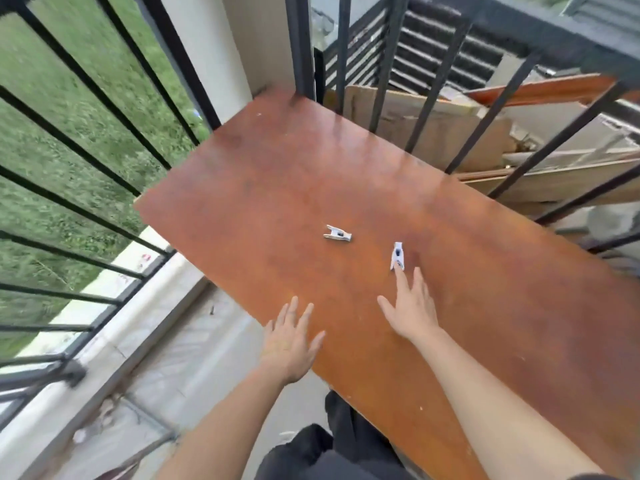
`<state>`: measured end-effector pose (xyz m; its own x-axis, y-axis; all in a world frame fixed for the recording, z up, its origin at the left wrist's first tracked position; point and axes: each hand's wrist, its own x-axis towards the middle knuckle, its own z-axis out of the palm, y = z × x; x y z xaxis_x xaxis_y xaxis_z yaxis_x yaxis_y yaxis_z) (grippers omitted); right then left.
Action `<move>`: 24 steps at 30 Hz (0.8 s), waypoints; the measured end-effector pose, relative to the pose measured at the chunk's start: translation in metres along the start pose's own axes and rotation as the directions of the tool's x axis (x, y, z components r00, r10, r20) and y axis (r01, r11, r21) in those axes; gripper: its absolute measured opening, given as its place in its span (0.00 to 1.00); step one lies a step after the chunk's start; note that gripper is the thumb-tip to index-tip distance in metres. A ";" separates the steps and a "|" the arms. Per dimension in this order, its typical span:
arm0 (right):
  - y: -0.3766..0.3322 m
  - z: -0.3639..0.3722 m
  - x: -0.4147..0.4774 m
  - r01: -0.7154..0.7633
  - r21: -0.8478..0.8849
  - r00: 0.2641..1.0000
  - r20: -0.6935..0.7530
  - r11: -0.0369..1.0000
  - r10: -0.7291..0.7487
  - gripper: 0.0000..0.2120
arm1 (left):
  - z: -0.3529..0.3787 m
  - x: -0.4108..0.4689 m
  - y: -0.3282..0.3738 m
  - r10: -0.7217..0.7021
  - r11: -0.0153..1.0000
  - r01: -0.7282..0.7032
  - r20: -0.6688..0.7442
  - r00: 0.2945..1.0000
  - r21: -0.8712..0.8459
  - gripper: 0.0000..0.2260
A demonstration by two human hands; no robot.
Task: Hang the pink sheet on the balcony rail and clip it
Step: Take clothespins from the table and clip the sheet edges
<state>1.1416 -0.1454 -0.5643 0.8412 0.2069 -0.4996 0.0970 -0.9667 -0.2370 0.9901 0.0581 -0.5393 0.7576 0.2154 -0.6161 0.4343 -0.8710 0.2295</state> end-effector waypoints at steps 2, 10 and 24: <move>0.002 0.001 0.023 0.030 -0.049 0.999 0.020 0.998 -0.029 0.37 | 0.011 0.007 0.003 -0.025 1.000 0.027 0.107 0.994 -0.016 0.29; 0.005 0.015 0.047 0.109 -0.159 0.993 -0.018 0.981 -0.114 0.29 | 0.028 0.005 -0.014 -0.059 0.997 0.072 0.291 0.955 -0.037 0.30; -0.166 0.027 -0.028 0.488 -0.023 0.869 0.113 0.873 -0.482 0.08 | -0.029 -0.099 -0.090 -0.496 0.826 0.427 -0.113 0.861 -0.368 0.26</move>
<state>1.0878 0.0129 -0.5336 0.6238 0.6630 -0.4139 0.5070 -0.7462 -0.4313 0.8902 0.1279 -0.4772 0.4921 0.6673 -0.5591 0.8617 -0.4649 0.2035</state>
